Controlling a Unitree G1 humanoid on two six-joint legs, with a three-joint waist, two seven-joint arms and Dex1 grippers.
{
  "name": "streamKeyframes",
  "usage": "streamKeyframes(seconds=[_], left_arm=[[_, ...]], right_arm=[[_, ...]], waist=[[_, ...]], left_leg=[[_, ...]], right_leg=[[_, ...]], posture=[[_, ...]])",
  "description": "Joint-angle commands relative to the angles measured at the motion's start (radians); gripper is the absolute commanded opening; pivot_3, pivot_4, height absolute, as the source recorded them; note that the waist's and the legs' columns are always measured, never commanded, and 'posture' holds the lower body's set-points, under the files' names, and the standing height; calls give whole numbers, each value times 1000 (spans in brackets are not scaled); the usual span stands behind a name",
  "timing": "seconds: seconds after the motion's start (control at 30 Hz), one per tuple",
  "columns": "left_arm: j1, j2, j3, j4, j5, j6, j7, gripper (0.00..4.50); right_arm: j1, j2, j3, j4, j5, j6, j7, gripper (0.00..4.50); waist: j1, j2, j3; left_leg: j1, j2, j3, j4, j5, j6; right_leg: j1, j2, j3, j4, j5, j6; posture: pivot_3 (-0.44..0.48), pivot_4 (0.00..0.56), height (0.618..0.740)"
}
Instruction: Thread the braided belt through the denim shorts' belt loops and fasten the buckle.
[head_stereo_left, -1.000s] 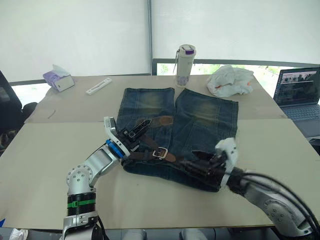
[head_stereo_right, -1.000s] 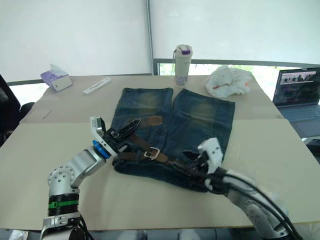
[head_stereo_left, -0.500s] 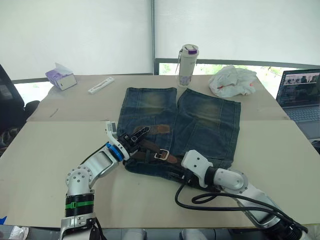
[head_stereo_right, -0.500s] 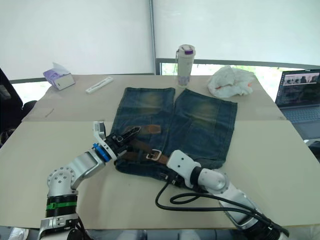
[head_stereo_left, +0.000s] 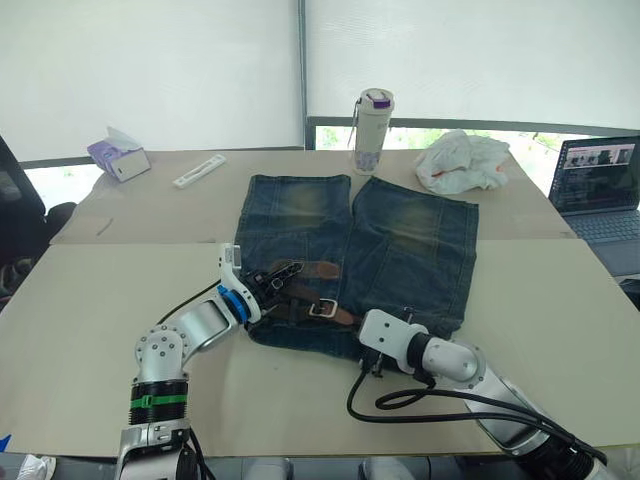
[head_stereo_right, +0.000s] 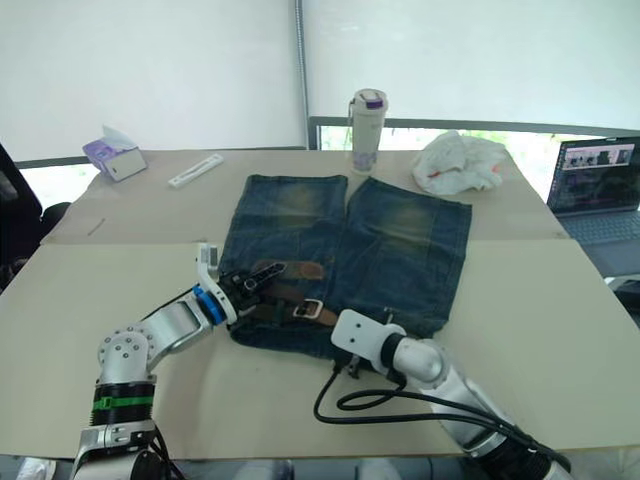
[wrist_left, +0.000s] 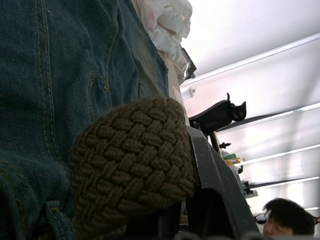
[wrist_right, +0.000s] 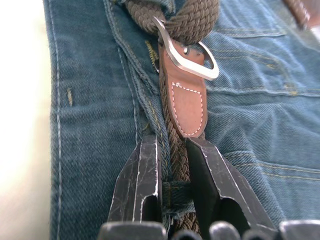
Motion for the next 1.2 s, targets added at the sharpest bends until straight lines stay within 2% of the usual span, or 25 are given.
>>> streamKeyframes(seconds=[0.03, 0.27, 0.5, 0.9, 1.07, 1.2], left_arm=[[-10, -5, 12, -31, 4, 4, -3, 0], [5, -46, 46, -70, -24, -7, 107, 0], [38, -112, 69, -151, -120, -19, 300, 0], [-1, 49, -10, -218, -177, 72, 583, 0], [-7, 97, -52, -235, -281, 104, 602, 0], [-5, 139, -96, -230, -386, 103, 673, 0]], right_arm=[[-7, 39, -52, -8, -37, -4, -51, 943], [71, 206, -171, -11, 2, 2, -168, 943], [103, 185, -142, 13, -67, -30, -162, 943], [100, 123, -102, -3, -117, -103, -86, 943], [94, 112, -86, 14, -163, -130, -84, 943], [92, 113, -79, 18, -197, -143, -86, 943]], waist=[[0, 0, 0], [3, 0, 0], [4, 0, 0], [3, 0, 0], [3, 0, 0], [3, 0, 0]], left_leg=[[0, 0, 0, 0, 0, 0], [0, 1, 0, 0, 0, -2], [0, 1, 0, 0, 0, -2], [0, 0, 0, 0, 0, -3], [0, 0, 0, -1, 1, -5], [0, 0, 0, -1, 1, -6]], right_leg=[[0, 0, 0, 0, 0, 0], [0, -1, 0, 0, 0, 0], [0, -1, 0, 0, 0, 0], [0, -1, 0, 0, 0, 0], [-1, 0, 0, 0, 0, 0], [-1, -1, 0, 0, 0, 0]], posture=[[0, 150, 740], [0, 150, 740], [0, 150, 740], [0, 150, 740], [0, 150, 740], [0, 150, 740]])
